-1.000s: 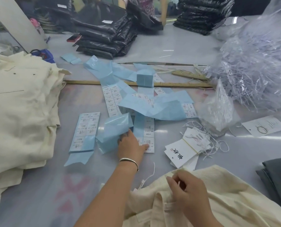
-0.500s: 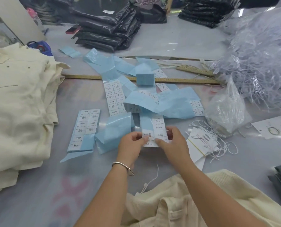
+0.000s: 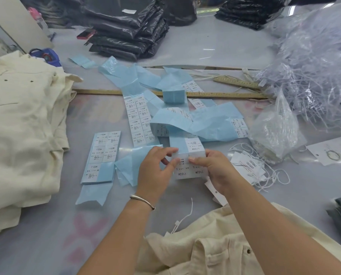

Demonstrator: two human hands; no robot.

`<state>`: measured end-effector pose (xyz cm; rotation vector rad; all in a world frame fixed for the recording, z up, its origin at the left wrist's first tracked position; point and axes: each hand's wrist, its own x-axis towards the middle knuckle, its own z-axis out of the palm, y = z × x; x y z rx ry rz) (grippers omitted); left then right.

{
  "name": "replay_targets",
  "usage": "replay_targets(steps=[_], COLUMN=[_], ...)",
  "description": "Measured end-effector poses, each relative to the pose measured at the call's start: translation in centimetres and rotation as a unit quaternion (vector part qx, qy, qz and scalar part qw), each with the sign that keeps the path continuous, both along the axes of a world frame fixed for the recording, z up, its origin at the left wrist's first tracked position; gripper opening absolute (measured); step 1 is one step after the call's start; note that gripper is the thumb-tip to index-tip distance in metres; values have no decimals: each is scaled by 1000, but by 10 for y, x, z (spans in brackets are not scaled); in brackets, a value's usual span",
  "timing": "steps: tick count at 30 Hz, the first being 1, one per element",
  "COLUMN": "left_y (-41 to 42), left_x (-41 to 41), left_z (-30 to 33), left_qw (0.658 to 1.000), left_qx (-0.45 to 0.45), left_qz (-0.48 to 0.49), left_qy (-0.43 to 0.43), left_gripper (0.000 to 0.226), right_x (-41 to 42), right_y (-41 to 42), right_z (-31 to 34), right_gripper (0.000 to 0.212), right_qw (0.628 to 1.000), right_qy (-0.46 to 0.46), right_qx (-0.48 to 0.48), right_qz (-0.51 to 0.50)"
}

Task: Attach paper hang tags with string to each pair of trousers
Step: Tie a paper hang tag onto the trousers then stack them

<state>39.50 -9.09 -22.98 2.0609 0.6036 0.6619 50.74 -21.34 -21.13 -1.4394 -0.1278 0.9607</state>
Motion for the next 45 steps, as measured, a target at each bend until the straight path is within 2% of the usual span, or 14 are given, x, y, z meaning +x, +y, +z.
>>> replay_targets(steps=[3,7,10,18,21,25,27,29,32,35,37,39,43,45], left_y=[5,7,6,-1,-7,-9,-9,-13,-21,-33,-45,-58,-74,-79], left_x=[1,0,-2,-10,-24,-47,-52,-52,-51,-47,-41,-34,-26,-27], left_z=[0,2,0,13,31,53,56,54,45,39,38,37,39,41], left_qw=[1000,994,989,984,991,987,977,966,969,972,964,956,946,943], left_qx=[17,101,147,180,119,-45,-141,-216,-229,-223,-247,-262,-270,-280], left_qz=[3,-11,-6,-12,-30,-32,-45,-47,-45,-66,-97,-117,-127,-122], left_qy=[21,28,14,-12,-57,-149,-157,-132,-79,-27,25,64,126,135], left_gripper=[18,11,9,9,7,6,9,16,22,31,47,43,21,17], right_x=[0,-2,-4,-5,-4,2,3,4,4,-9,-25,-37,-41,-38], right_y=[2,9,11,18,22,19,10,-6,-47,-86,-94,-94,-90,-90], right_z=[3,4,5,0,-1,-4,-4,-1,-1,-7,-16,-25,-29,-27], right_gripper=[14,27,17,17,22,20,22,24,21,28,47,58,43,33], right_qw=[1000,998,995,993,987,971,952,915,843,791,736,677,650,657], right_qy=[-6,-41,-64,-69,-99,-165,-232,-330,-467,-524,-545,-559,-586,-600], right_qx=[-9,-54,-69,-84,-88,-163,-200,-232,-265,-317,-393,-455,-465,-440], right_qz=[3,-20,-18,-55,-94,-66,-14,22,7,-3,80,150,133,122])
